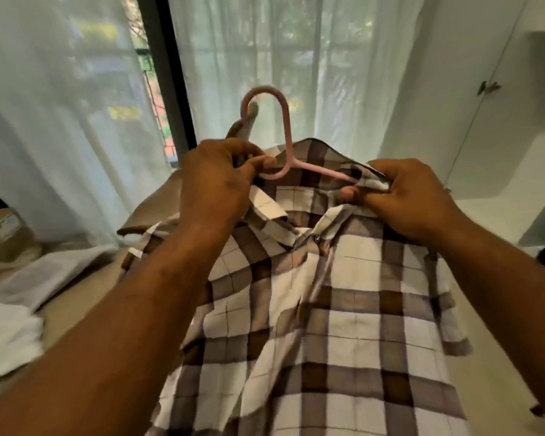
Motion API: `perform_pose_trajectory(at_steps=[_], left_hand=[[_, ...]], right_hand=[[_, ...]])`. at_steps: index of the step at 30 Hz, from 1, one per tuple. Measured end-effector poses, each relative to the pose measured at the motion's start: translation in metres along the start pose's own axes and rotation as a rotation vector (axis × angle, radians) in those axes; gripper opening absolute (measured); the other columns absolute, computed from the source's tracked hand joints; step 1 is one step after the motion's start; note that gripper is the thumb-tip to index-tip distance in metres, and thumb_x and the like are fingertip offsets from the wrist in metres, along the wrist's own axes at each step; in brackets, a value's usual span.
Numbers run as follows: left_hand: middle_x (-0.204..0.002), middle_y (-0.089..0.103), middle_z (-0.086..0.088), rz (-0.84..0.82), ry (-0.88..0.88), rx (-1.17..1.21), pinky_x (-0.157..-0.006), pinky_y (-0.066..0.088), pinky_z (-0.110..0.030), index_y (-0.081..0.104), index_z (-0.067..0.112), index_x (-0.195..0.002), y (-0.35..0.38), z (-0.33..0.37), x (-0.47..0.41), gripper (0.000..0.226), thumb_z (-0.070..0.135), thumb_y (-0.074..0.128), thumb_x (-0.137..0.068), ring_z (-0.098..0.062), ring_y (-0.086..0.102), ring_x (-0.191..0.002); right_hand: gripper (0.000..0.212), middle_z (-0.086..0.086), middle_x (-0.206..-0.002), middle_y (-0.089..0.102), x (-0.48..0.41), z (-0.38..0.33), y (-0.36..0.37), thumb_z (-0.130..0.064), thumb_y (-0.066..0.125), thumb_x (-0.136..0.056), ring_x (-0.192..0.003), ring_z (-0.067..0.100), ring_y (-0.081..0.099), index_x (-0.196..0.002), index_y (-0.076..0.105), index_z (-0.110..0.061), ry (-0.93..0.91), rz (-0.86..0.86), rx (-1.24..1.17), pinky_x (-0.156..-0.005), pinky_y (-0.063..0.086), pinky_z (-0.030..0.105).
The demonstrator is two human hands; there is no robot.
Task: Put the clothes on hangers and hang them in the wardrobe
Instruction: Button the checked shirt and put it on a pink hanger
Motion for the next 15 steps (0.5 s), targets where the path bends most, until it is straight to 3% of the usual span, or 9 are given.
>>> perform_pose_trajectory(at_steps=[2, 4, 7, 9, 12, 15], left_hand=[[-0.077, 0.071, 0.015, -0.004, 0.026, -0.002, -0.065, 0.051, -0.01, 0.08, 0.023, -0.098, 0.02, 0.023, -0.041, 0.014, 0.03, 0.078, -0.087, 0.003, 0.068, -0.072], [-0.068, 0.067, 0.018, -0.003, 0.041, -0.008, -0.058, 0.043, -0.007, 0.081, 0.022, -0.091, 0.038, 0.048, -0.08, 0.011, 0.031, 0.079, -0.085, 0.008, 0.062, -0.063], [-0.066, 0.067, 0.011, -0.031, 0.054, -0.123, -0.052, 0.036, -0.006, 0.081, 0.017, -0.085, 0.057, 0.079, -0.114, 0.013, 0.03, 0.079, -0.085, 0.01, 0.056, -0.054], [-0.064, 0.063, 0.013, -0.132, -0.004, -0.213, -0.052, 0.038, -0.004, 0.078, 0.018, -0.083, 0.065, 0.099, -0.113, 0.007, 0.024, 0.078, -0.087, 0.008, 0.058, -0.057], [-0.073, 0.065, 0.012, -0.265, -0.124, -0.34, -0.056, 0.038, 0.0, 0.081, 0.016, -0.09, 0.071, 0.132, -0.092, 0.008, 0.021, 0.078, -0.086, 0.0, 0.065, -0.072], [-0.073, 0.063, 0.019, -0.309, -0.159, -0.347, -0.056, 0.04, -0.001, 0.078, 0.025, -0.085, 0.084, 0.191, -0.104, 0.005, 0.02, 0.077, -0.086, 0.012, 0.062, -0.063]], right_hand=[[0.017, -0.009, -0.069, 0.069, -0.031, 0.012, -0.025, -0.042, 0.081, -0.081, -0.065, 0.001, 0.062, -0.083, 0.077, -0.026, 0.009, 0.044, -0.006, -0.058, 0.043, 0.023], [0.027, -0.004, -0.06, 0.064, -0.055, 0.024, -0.053, -0.045, 0.08, -0.082, -0.053, 0.002, 0.054, -0.074, 0.076, -0.02, 0.051, 0.05, -0.043, -0.052, 0.038, 0.021], [0.032, -0.013, -0.045, 0.052, -0.062, 0.04, -0.071, -0.045, 0.08, -0.082, -0.044, 0.001, 0.045, -0.055, 0.066, -0.034, 0.11, -0.043, -0.106, -0.048, 0.031, 0.023], [0.031, -0.014, -0.045, 0.049, -0.052, 0.053, -0.074, -0.049, 0.079, -0.082, -0.048, -0.001, 0.044, -0.056, 0.062, -0.042, 0.164, -0.104, -0.184, -0.051, 0.033, 0.028], [0.026, -0.007, -0.051, 0.051, -0.033, 0.062, -0.092, -0.06, 0.073, -0.081, -0.06, 0.011, 0.056, -0.061, 0.06, -0.049, 0.217, -0.149, -0.23, -0.053, 0.035, 0.032], [0.024, -0.009, -0.054, 0.056, -0.028, 0.062, -0.148, -0.059, 0.072, -0.083, -0.059, 0.009, 0.057, -0.064, 0.06, -0.051, 0.288, -0.172, -0.327, -0.053, 0.037, 0.032]])
Point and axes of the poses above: each hand's wrist, its own x-axis away from the middle knuckle, its own y-axis out of the palm, z = x × y, the point moved 2 cm from there along -x, towards the middle knuckle
